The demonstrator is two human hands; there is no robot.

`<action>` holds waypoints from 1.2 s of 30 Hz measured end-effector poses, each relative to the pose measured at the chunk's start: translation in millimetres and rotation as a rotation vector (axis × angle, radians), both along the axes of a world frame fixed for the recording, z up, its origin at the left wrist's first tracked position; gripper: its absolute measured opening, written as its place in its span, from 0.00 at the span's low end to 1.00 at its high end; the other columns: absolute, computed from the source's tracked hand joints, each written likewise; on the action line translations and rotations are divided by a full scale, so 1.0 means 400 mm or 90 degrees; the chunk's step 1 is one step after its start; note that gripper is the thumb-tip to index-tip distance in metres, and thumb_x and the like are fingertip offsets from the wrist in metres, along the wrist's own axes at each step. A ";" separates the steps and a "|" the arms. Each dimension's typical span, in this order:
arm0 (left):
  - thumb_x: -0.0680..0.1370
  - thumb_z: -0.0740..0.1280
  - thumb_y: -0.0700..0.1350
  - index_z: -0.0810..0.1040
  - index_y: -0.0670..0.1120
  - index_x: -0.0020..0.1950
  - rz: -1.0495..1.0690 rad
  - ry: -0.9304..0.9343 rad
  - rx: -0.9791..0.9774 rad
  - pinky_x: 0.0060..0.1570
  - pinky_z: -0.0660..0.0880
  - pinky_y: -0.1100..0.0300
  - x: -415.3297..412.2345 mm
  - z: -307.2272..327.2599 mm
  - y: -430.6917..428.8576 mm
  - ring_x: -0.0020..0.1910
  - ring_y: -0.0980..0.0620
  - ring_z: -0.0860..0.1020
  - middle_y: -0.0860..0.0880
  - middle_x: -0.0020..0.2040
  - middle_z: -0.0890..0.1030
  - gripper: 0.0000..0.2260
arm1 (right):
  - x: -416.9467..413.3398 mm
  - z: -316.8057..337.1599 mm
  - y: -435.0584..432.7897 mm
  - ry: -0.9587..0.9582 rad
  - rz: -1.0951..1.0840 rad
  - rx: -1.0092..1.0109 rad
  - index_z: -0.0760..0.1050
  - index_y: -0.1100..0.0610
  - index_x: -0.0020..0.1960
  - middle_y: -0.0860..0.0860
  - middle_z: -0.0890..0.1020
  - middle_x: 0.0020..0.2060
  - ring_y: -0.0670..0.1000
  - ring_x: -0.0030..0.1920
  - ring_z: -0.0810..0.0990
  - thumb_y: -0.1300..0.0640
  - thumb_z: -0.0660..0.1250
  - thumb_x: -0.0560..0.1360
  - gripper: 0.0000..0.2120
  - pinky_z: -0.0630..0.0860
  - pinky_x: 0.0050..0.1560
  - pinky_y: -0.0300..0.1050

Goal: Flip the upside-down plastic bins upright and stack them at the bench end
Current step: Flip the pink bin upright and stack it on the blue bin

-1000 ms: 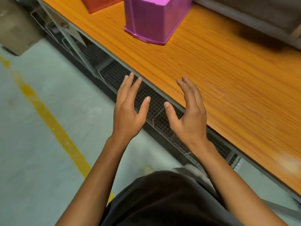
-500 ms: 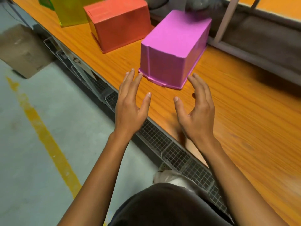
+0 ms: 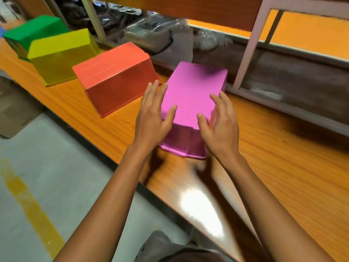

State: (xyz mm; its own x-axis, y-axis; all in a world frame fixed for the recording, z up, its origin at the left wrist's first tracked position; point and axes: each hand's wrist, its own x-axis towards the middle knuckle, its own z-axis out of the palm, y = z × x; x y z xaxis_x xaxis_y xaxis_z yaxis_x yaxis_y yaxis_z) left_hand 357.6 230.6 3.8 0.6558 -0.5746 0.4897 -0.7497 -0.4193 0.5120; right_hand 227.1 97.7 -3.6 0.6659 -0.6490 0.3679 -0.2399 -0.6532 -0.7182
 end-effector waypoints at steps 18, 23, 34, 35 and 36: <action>0.82 0.60 0.56 0.54 0.44 0.81 -0.104 0.285 0.229 0.68 0.68 0.47 0.359 -0.082 -0.238 0.72 0.37 0.69 0.37 0.75 0.68 0.32 | 0.231 -0.047 -0.124 0.105 -0.203 0.382 0.72 0.50 0.67 0.49 0.83 0.58 0.54 0.56 0.82 0.37 0.65 0.62 0.36 0.77 0.59 0.52; 0.82 0.61 0.56 0.57 0.46 0.81 -0.155 0.386 0.131 0.73 0.64 0.52 0.368 -0.088 -0.240 0.76 0.45 0.66 0.46 0.79 0.65 0.31 | 0.250 0.044 -0.110 0.136 -0.252 0.326 0.73 0.55 0.65 0.54 0.82 0.60 0.59 0.59 0.80 0.39 0.64 0.67 0.31 0.76 0.60 0.54; 0.79 0.51 0.64 0.78 0.49 0.48 -0.219 0.473 0.006 0.53 0.73 0.51 0.420 -0.090 -0.246 0.51 0.48 0.78 0.49 0.50 0.81 0.24 | 0.266 0.183 -0.086 0.436 -0.264 -0.117 0.65 0.44 0.73 0.54 0.67 0.74 0.62 0.70 0.66 0.38 0.53 0.79 0.24 0.64 0.66 0.66; 0.81 0.51 0.61 0.77 0.49 0.45 -0.234 0.464 -0.042 0.50 0.72 0.51 0.427 -0.046 -0.259 0.49 0.47 0.79 0.50 0.47 0.81 0.21 | 0.272 0.179 -0.090 0.463 -0.268 -0.071 0.60 0.45 0.76 0.57 0.61 0.77 0.64 0.74 0.62 0.32 0.52 0.77 0.30 0.61 0.68 0.67; 0.81 0.52 0.60 0.78 0.49 0.46 -0.257 0.506 -0.079 0.50 0.73 0.51 0.429 -0.002 -0.272 0.48 0.47 0.79 0.51 0.48 0.82 0.21 | 0.279 0.173 -0.096 0.464 -0.266 -0.009 0.55 0.47 0.78 0.59 0.55 0.79 0.65 0.75 0.59 0.29 0.52 0.75 0.37 0.60 0.70 0.67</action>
